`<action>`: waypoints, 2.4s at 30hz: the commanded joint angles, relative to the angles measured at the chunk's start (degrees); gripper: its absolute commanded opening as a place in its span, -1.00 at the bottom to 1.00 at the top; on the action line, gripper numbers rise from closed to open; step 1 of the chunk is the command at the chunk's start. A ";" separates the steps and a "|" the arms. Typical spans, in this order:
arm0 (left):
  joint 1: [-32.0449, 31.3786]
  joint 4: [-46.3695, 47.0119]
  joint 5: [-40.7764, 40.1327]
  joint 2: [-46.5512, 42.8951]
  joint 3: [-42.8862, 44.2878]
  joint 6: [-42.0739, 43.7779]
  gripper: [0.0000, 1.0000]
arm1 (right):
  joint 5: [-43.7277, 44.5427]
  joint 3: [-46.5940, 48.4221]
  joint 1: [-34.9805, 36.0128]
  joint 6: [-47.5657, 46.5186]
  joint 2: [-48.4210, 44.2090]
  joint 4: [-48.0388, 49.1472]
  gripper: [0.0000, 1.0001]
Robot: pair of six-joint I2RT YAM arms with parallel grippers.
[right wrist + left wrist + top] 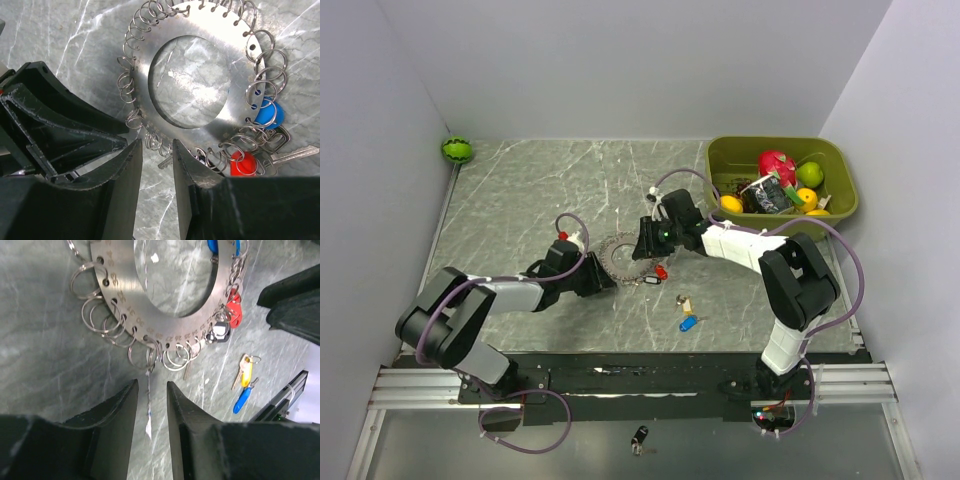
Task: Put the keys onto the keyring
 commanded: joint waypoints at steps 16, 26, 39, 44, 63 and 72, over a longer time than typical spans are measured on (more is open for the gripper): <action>-0.92 5.84 -7.31 5.03 -0.04 -2.91 -0.43 | -1.28 -0.45 -0.63 -0.28 -2.73 1.07 -0.23; -1.36 6.72 -10.65 5.39 0.83 -0.45 -0.49 | -2.51 -0.36 -0.63 -0.19 -2.47 1.69 -0.23; -1.89 7.95 -12.41 7.23 3.91 2.18 -0.49 | -3.66 0.08 -0.72 -0.63 -1.59 1.42 -0.23; -2.06 8.83 -11.44 7.85 4.53 3.59 -0.79 | -4.01 0.43 -0.63 -0.80 -1.41 1.16 -0.23; -2.06 -15.33 -10.12 -14.38 17.88 29.42 -0.98 | -11.65 -1.76 -3.70 -6.52 -12.12 11.42 0.64; -2.06 -21.23 -1.97 -18.69 25.27 38.92 -0.98 | -22.35 -5.28 -7.04 -8.71 -22.15 23.65 0.95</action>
